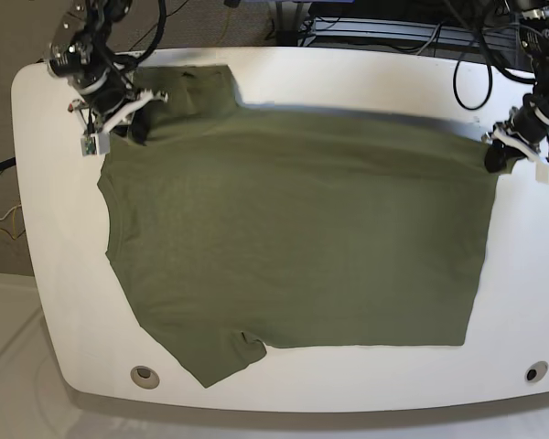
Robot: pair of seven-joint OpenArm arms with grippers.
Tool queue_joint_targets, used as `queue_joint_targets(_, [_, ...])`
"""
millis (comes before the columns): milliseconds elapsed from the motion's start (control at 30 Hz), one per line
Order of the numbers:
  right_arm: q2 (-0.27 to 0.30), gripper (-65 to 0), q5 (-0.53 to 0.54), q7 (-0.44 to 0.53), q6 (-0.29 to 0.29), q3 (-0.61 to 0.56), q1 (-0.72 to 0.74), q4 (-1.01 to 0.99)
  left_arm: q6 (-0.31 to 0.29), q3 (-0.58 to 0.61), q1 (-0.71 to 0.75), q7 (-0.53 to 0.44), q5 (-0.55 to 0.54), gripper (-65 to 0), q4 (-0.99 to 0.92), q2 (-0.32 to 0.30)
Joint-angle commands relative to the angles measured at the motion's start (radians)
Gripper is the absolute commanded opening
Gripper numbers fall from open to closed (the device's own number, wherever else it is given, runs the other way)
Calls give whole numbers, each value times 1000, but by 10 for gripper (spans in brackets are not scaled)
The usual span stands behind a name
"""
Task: Fold the T-shirt properly
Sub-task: 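Pull the gripped shirt edges toward the robot with both grippers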
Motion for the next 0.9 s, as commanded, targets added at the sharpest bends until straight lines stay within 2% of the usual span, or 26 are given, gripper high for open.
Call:
queue_joint_targets(0, [9, -650, 23, 23, 8, 3, 19, -8, -4, -8, -28, -28, 10, -650, -15, -18])
queue_joint_targets(433, [43, -650, 30, 28, 11, -5, 107, -129, 26, 63, -124, -55, 117, -650, -103, -30])
queue_joint_targets(633, [87, -650, 22, 33, 11, -30, 165, -205, 31, 82, -153, -58, 77, -650, -116, -30])
queue_joint_targets(867, [103, -650, 30, 26, 12, -35, 240, -278, 28, 72, -204, -48, 51, -650, -136, -22])
